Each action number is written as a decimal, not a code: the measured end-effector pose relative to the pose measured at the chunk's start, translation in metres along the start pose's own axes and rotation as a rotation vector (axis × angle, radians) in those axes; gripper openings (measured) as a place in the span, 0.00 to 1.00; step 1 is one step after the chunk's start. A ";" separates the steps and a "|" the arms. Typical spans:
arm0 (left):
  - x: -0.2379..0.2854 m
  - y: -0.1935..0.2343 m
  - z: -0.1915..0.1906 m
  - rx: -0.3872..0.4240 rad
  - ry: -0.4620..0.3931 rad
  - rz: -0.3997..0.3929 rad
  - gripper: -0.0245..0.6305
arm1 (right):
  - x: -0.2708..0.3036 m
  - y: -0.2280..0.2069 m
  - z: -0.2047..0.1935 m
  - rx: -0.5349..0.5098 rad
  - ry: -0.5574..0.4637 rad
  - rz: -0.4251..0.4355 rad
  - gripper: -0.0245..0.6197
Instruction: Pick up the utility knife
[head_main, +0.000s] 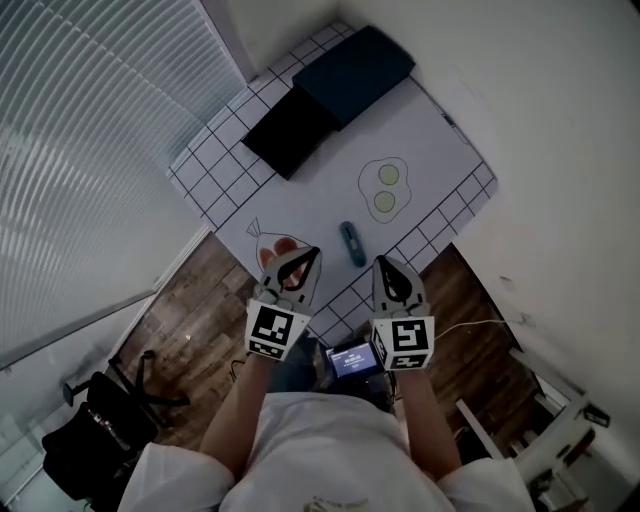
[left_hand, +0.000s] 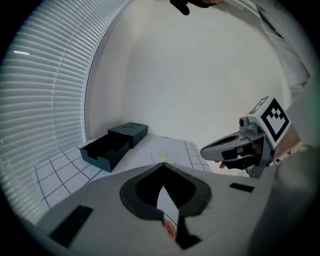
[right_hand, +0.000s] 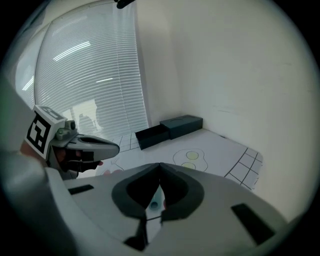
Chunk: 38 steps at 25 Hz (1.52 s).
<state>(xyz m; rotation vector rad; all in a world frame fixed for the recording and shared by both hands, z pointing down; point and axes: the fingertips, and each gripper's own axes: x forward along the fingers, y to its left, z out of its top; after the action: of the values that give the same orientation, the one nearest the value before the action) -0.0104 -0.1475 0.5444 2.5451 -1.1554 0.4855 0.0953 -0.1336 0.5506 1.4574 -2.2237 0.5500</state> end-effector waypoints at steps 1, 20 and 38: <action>0.002 0.000 -0.003 -0.003 0.007 -0.001 0.05 | 0.002 -0.001 -0.004 0.002 0.009 0.000 0.05; 0.027 -0.008 -0.059 -0.007 0.130 -0.053 0.05 | 0.044 0.005 -0.059 0.008 0.164 0.046 0.05; 0.048 -0.008 -0.078 -0.026 0.183 -0.105 0.05 | 0.071 0.017 -0.089 -0.066 0.291 0.040 0.28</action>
<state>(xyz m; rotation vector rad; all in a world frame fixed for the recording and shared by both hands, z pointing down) 0.0113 -0.1425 0.6338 2.4643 -0.9522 0.6568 0.0655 -0.1335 0.6616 1.2167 -2.0257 0.6500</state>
